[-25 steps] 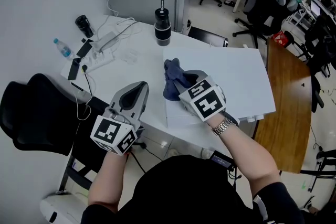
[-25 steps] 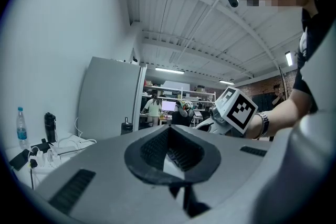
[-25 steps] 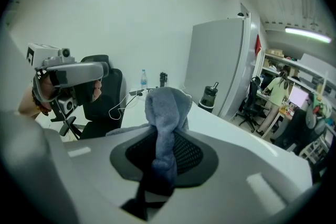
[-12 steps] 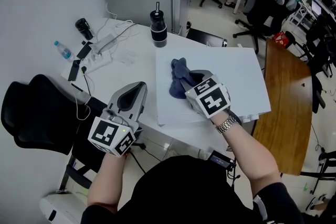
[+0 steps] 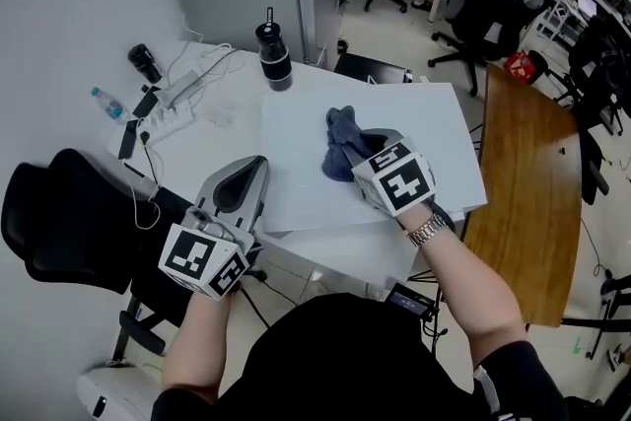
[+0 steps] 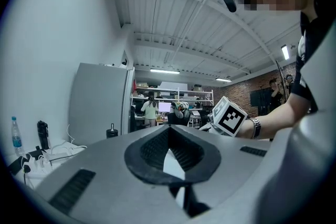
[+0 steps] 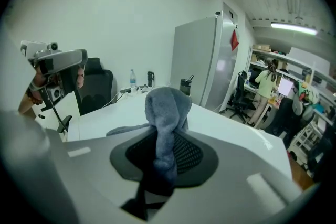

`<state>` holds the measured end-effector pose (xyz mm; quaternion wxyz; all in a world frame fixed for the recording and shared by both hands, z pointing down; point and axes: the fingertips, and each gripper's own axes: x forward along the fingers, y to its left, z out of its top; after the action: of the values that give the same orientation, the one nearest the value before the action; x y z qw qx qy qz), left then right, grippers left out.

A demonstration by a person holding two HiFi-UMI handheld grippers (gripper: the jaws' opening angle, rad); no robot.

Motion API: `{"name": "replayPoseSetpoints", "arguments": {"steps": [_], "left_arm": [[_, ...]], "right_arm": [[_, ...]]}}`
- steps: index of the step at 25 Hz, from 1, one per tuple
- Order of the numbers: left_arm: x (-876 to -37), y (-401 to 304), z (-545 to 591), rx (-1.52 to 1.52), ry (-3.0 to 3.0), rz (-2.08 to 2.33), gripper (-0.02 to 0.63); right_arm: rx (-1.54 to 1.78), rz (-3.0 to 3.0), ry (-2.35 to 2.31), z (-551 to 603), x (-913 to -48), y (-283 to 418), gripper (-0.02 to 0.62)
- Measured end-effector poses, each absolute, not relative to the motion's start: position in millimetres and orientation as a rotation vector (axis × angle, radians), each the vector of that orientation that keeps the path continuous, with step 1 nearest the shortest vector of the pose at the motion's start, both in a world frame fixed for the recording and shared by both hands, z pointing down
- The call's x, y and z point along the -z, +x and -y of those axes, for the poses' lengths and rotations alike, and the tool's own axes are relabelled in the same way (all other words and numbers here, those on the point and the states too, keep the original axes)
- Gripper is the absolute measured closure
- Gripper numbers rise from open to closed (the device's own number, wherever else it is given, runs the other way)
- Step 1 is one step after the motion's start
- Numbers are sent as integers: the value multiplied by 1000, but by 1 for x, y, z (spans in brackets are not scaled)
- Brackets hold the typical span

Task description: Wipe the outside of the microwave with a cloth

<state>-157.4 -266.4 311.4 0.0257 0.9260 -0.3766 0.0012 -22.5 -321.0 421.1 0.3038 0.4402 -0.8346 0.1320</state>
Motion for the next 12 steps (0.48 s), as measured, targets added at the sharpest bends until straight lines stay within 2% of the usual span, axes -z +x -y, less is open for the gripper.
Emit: {"name": "replayPoseSetpoints", "arguments": {"steps": [12], "left_arm": [[-306, -74, 251, -43, 2894, 1116, 601]], "right_arm": [[-373, 2199, 1233, 310, -421, 73, 515]]}}
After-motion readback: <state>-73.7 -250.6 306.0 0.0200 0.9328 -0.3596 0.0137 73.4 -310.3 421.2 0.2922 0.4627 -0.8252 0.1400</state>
